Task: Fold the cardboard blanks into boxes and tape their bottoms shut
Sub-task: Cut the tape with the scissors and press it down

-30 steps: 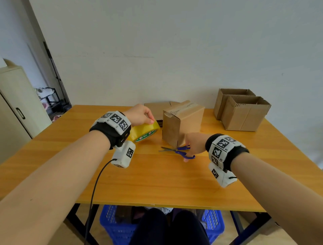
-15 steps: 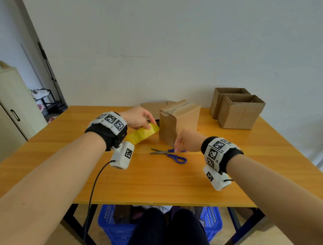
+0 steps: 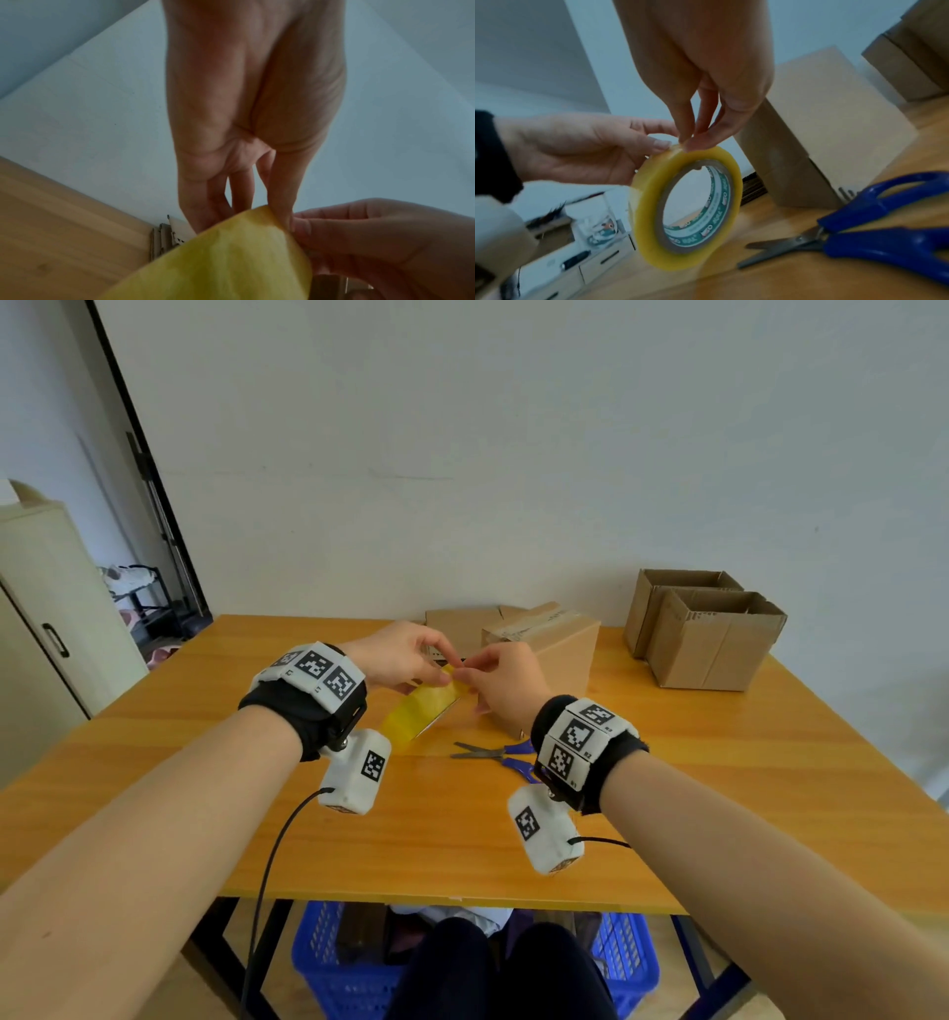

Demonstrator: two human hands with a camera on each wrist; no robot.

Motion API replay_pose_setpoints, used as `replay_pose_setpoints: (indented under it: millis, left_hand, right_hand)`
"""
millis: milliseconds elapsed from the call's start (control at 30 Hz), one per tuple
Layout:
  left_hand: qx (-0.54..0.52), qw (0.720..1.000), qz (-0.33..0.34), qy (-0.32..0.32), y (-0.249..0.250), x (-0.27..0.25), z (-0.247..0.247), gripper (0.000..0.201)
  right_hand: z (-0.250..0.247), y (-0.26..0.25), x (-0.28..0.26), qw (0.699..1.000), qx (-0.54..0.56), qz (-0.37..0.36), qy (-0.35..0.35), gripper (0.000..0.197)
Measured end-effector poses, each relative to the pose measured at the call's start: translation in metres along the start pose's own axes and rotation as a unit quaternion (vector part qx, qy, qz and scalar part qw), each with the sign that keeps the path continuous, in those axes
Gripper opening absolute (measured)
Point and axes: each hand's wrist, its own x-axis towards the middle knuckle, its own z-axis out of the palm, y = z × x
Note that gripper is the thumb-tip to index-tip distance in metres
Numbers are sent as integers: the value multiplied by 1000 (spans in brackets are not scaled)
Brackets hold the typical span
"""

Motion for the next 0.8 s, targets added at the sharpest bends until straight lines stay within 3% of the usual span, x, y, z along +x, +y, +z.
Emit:
replay_pose_setpoints:
  millis: [333, 500, 667, 800]
  left_hand:
    - [-23, 1000, 7, -13, -7, -6, -7, 22]
    - [-28, 999, 5, -16, -9, -5, -6, 25]
    - [63, 997, -30, -29, -14, -5, 0, 60]
    - [115, 992, -42, -34, -11, -3, -2, 68]
  right_hand:
    - [8, -3, 2, 990, 125, 57, 12, 19]
    - [13, -1, 4, 998, 59, 38, 5, 15]
    - [14, 3, 4, 999, -40, -20, -15, 17]
    - [12, 3, 1, 992, -86, -90, -12, 16]
